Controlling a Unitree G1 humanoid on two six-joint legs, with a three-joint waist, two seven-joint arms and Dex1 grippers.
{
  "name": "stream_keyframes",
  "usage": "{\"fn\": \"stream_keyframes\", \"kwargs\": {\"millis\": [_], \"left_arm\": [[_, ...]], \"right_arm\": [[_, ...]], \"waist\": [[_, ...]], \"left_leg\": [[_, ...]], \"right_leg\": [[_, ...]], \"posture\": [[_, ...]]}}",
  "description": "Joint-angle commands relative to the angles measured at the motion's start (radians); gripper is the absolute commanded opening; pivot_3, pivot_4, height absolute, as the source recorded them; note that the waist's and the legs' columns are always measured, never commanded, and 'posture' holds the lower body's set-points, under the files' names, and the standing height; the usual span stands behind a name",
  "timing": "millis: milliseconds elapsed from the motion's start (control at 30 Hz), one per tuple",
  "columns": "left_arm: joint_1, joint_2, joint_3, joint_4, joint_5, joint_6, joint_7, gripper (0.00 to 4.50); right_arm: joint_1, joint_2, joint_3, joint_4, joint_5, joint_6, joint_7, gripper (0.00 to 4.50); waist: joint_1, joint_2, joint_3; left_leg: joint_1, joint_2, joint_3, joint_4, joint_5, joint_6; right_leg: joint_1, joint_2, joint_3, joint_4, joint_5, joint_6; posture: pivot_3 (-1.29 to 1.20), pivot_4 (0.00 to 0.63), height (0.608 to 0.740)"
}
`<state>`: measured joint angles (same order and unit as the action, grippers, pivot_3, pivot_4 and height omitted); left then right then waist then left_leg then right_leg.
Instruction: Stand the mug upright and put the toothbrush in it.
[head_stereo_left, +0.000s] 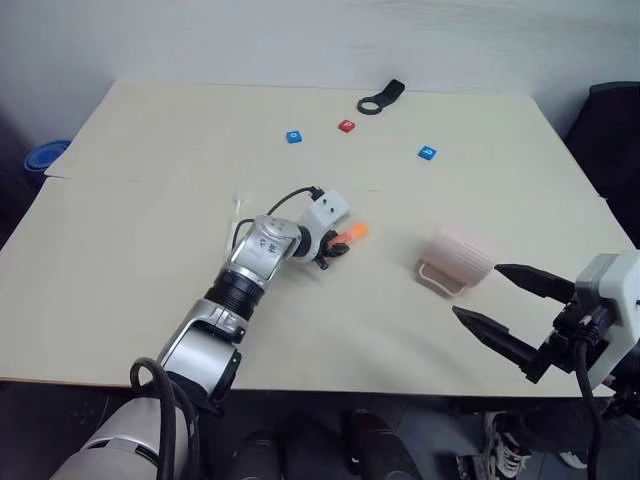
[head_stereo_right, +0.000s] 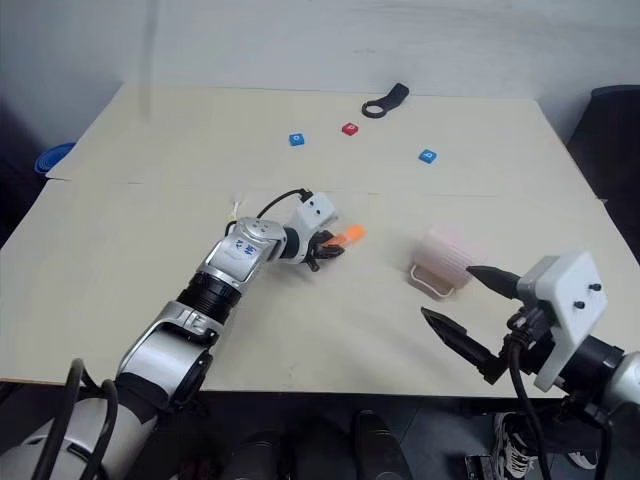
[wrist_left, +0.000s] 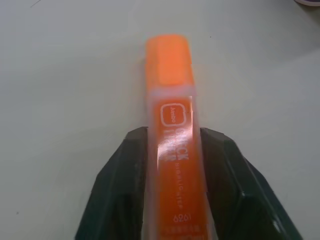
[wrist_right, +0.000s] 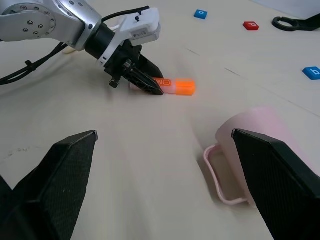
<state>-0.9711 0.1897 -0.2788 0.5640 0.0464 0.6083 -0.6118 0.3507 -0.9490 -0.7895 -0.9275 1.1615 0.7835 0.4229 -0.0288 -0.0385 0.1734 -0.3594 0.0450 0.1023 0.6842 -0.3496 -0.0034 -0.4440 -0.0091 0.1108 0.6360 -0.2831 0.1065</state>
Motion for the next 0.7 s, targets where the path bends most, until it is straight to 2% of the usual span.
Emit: {"fn": "stream_keyframes", "kwargs": {"millis": [33, 267, 400, 500, 567, 700], "left_arm": [[0.007, 0.027, 0.059, -0.038, -0.015, 0.045, 0.023, 1.12], [-0.008, 0.113, 0.293, -0.176, -0.159, 0.179, 0.041, 1.12], [0.06, 0.266, 0.438, -0.28, -0.157, 0.245, 0.131, 1.12], [0.155, 0.4, 0.563, -0.29, -0.148, 0.303, 0.204, 1.12], [0.231, 0.477, 0.604, -0.292, -0.133, 0.293, 0.228, 1.12], [0.344, 0.55, 0.677, -0.259, -0.132, 0.251, 0.272, 1.12]], "right_arm": [[-0.032, -0.038, 0.018, 0.014, -0.019, -0.014, 0.028, 4.5], [-0.15, -0.099, 0.126, 0.1, -0.042, -0.016, 0.098, 4.5], [-0.243, -0.105, 0.235, 0.146, -0.07, -0.026, 0.138, 4.5], [-0.331, -0.094, 0.345, 0.185, -0.107, -0.041, 0.178, 4.5], [-0.387, -0.086, 0.411, 0.216, -0.139, -0.053, 0.206, 4.5], [-0.496, -0.063, 0.518, 0.293, -0.194, -0.069, 0.253, 4.5]], "waist": [[0.0, 0.0, 0.0], [0.001, 0.0, 0.0], [-0.005, 0.0, 0.0], [-0.01, 0.0, 0.0], [-0.009, -0.001, 0.0], [0.003, -0.003, -0.001]], "left_leg": [[0.0, 0.0, 0.0, 0.0, 0.0, 0.0], [0.0, 0.003, 0.0, 0.0, 0.0, 0.0], [0.0, 0.004, 0.0, 0.0, 0.001, -0.001], [0.003, 0.004, -0.002, -0.001, 0.001, -0.005], [0.004, 0.004, -0.003, -0.001, 0.001, -0.006], [0.004, 0.004, -0.003, 0.0, 0.001, -0.006]], "right_leg": [[0.0, 0.0, 0.0, 0.0, 0.0, 0.0], [-0.001, 0.0, -0.001, 0.001, 0.0, 0.0], [-0.001, -0.001, -0.001, 0.001, 0.0, 0.0], [-0.001, -0.001, 0.001, 0.003, 0.0, 0.0], [-0.001, -0.002, 0.0, 0.004, -0.001, -0.001], [-0.001, -0.003, -0.002, 0.004, -0.001, -0.002]], "posture": [[0.0, 0.15, 0.74], [0.0, 0.15, 0.74], [0.0, 0.15, 0.74], [0.0, 0.15, 0.74], [0.0, 0.15, 0.74], [0.0, 0.15, 0.74]]}}
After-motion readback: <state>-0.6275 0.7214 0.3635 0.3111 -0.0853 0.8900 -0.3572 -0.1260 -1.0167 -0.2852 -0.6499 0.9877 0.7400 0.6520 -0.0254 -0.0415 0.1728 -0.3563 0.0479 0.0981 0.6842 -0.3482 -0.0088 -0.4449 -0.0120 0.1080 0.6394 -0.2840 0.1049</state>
